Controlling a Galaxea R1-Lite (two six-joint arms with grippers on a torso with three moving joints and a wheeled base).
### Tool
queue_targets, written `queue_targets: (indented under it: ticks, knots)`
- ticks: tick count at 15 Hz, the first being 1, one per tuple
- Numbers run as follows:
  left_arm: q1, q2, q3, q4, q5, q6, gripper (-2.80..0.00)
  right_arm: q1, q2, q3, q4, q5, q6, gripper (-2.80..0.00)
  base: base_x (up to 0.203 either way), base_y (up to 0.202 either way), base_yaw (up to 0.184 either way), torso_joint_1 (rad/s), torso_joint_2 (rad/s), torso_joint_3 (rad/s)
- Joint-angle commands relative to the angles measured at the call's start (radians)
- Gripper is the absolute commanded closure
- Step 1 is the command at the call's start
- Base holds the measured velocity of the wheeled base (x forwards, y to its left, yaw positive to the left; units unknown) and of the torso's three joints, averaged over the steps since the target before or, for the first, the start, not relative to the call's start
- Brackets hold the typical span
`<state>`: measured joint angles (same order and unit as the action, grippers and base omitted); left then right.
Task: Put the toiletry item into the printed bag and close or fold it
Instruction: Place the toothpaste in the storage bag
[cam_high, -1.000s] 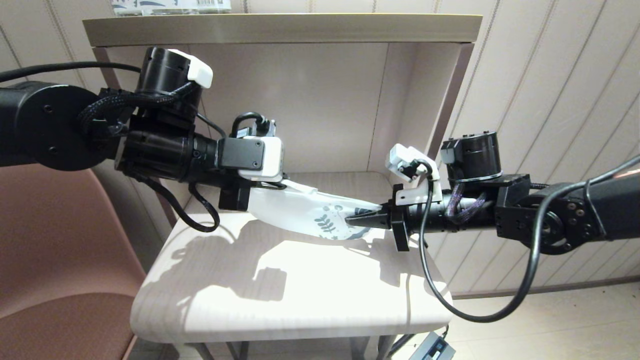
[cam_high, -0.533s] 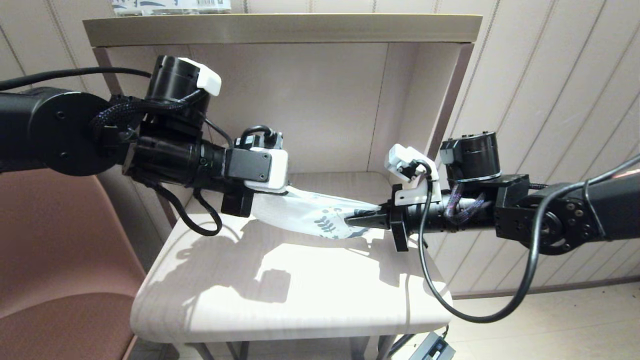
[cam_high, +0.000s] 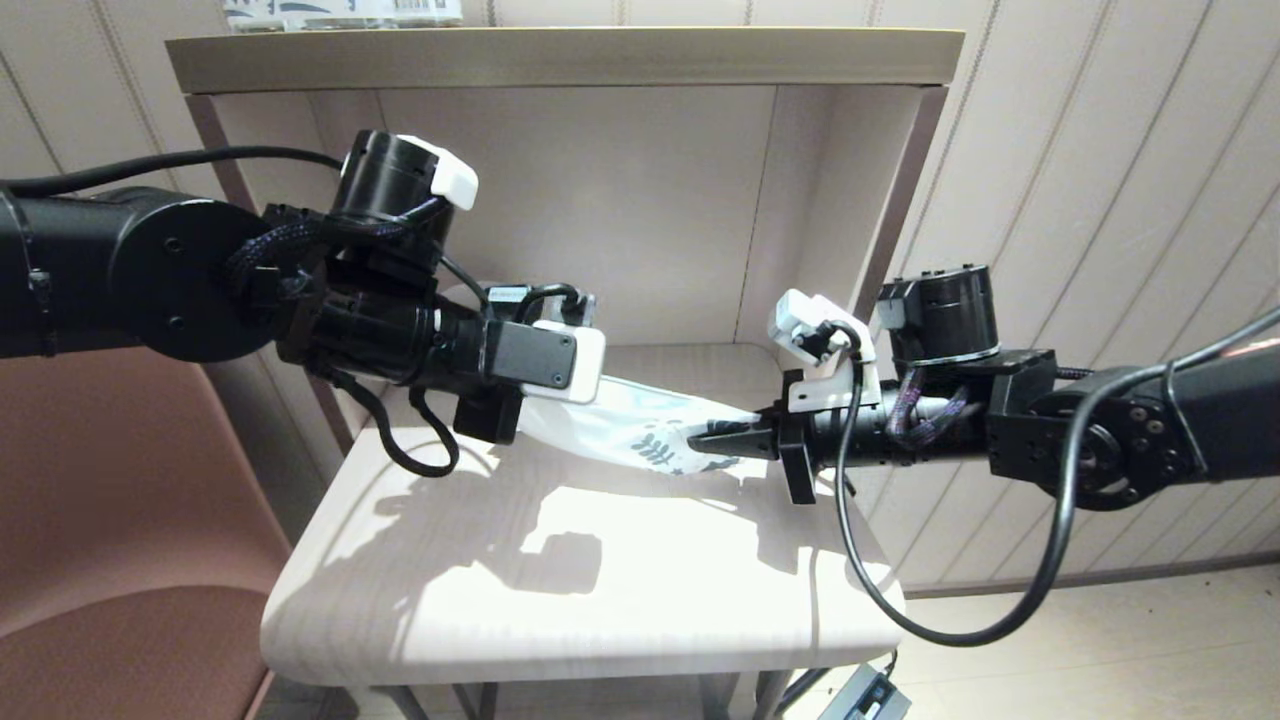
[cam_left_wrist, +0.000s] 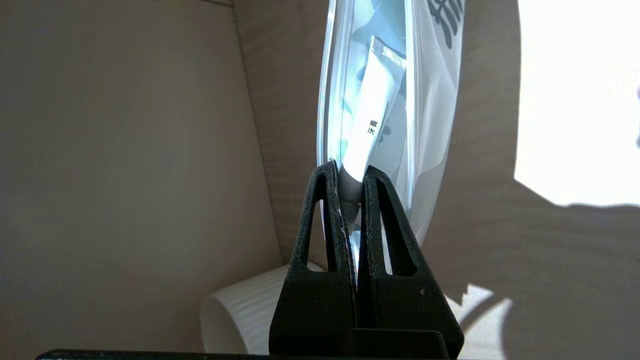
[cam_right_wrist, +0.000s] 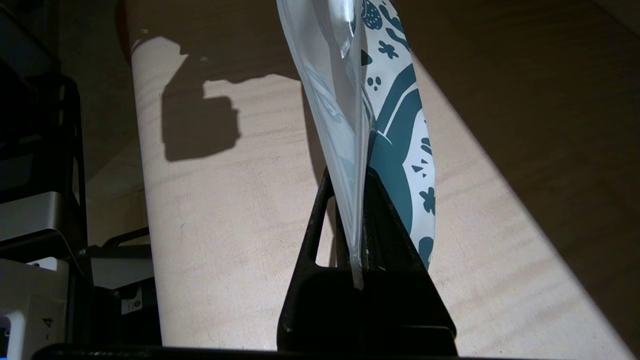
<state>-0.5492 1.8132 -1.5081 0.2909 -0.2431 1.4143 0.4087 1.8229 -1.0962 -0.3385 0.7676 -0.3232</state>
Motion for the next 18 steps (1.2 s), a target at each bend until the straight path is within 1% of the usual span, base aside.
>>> queue_targets:
  ticks: [1, 3, 4, 11, 12, 15, 18]
  knots:
    - [-0.003, 0.003, -0.001, 0.001, 0.002, 0.008, 0.00, 0.002, 0.003, 0.001, -0.002, 0.004, -0.002, 0.00, 0.000, 0.000, 0.000, 0.000, 0.00, 0.000]
    - [-0.005, 0.003, -0.001, 0.001, 0.002, 0.005, 0.00, 0.001, 0.003, -0.002, -0.002, 0.006, -0.002, 0.00, 0.000, 0.000, 0.000, 0.000, 0.00, 0.000]
    - [-0.005, 0.003, 0.007, -0.005, -0.001, 0.002, -2.80, 0.002, 0.003, -0.004, -0.002, 0.006, -0.002, 0.00, 0.000, 0.000, 0.000, 0.000, 0.00, 0.000]
    - [-0.008, -0.009, -0.006, -0.010, -0.014, -0.013, -2.80, 0.002, 0.003, -0.007, -0.002, 0.004, -0.002, 0.00, 0.000, 0.000, 0.000, 0.000, 0.00, 0.000]
    - [-0.008, -0.020, -0.009, -0.010, -0.016, -0.025, -2.80, 0.002, 0.003, -0.007, -0.002, 0.004, -0.002, 0.00, 0.000, 0.000, 0.000, 0.000, 0.00, 0.000]
    - [0.004, -0.085, -0.003, -0.007, -0.030, -0.103, -2.80, 0.002, 0.003, -0.007, -0.002, 0.006, -0.002, 0.00, 0.000, 0.000, 0.000, 0.000, 0.00, 0.000]
    - [0.051, -0.180, 0.046, 0.000, -0.043, -0.197, -2.80, -0.004, 0.003, -0.010, -0.002, 0.006, -0.004, 0.00, 0.000, 0.000, 0.000, 0.000, 0.00, 0.000]
